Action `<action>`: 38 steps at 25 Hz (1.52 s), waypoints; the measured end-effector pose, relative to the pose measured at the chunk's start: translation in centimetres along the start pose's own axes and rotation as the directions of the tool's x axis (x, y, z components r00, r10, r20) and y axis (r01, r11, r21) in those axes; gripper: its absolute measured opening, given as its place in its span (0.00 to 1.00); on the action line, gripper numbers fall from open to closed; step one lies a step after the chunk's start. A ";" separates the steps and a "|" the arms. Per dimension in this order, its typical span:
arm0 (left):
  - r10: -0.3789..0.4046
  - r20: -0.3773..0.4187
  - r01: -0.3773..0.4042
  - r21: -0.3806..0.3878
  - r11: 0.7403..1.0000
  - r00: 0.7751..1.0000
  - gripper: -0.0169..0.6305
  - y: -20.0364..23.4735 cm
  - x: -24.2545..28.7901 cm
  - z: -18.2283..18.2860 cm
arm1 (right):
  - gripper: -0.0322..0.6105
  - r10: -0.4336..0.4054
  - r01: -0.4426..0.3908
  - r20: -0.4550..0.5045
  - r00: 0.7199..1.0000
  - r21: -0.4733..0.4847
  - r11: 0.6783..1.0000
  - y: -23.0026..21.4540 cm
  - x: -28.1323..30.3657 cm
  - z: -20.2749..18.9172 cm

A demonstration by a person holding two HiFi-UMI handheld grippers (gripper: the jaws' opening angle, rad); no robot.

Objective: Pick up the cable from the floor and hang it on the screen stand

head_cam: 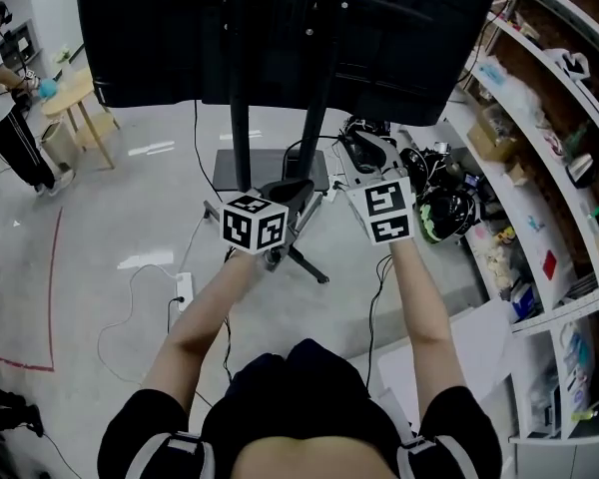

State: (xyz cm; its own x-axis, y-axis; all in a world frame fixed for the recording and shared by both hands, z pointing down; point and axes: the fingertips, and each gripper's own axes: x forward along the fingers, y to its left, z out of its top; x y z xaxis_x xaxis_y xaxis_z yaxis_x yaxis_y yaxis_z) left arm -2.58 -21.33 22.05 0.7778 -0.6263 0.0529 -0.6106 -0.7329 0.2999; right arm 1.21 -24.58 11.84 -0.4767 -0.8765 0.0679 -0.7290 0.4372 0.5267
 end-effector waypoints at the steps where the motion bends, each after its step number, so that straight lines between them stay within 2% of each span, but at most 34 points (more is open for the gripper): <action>1: -0.019 -0.001 0.019 0.007 1.000 1.000 0.03 -0.4 0.0 0.3 | 0.22 -0.007 0.007 0.003 1.000 0.003 1.000 -0.3 0.0 0.3; 5: -0.050 0.002 0.050 0.038 0.998 0.999 0.03 -1.3 0.5 1.3 | 0.22 -0.037 0.037 0.033 0.999 0.009 0.999 -1.9 0.2 1.6; 10: -0.066 0.025 0.065 0.019 0.998 0.998 0.03 -1.2 1.9 2.8 | 0.22 -0.052 0.054 0.097 0.994 -0.015 0.998 -4.5 0.5 3.7; 19: -0.025 0.051 0.024 0.015 1.000 0.998 0.03 1.8 4.6 5.6 | 0.22 -0.035 0.041 0.169 0.985 -0.033 0.999 -8.7 4.0 5.6; 26: -0.003 0.085 -0.001 0.054 0.999 0.996 0.03 4.3 6.6 8.8 | 0.22 -0.020 0.032 0.226 0.974 -0.049 0.998 -11.1 7.2 7.1; 38: 0.010 0.113 -0.019 0.074 0.997 0.993 0.03 7.6 8.9 14.3 | 0.22 -0.036 0.053 0.320 0.947 -0.042 0.998 -16.4 11.1 12.1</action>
State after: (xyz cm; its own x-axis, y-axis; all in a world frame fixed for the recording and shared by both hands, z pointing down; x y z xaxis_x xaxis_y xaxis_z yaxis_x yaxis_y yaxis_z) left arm -2.40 -36.25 11.16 0.7496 -0.6598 -0.0524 -0.6344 -0.7388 0.2277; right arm 1.91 -39.07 -6.25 -0.5820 -0.7812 -0.2261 -0.7317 0.3817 0.5647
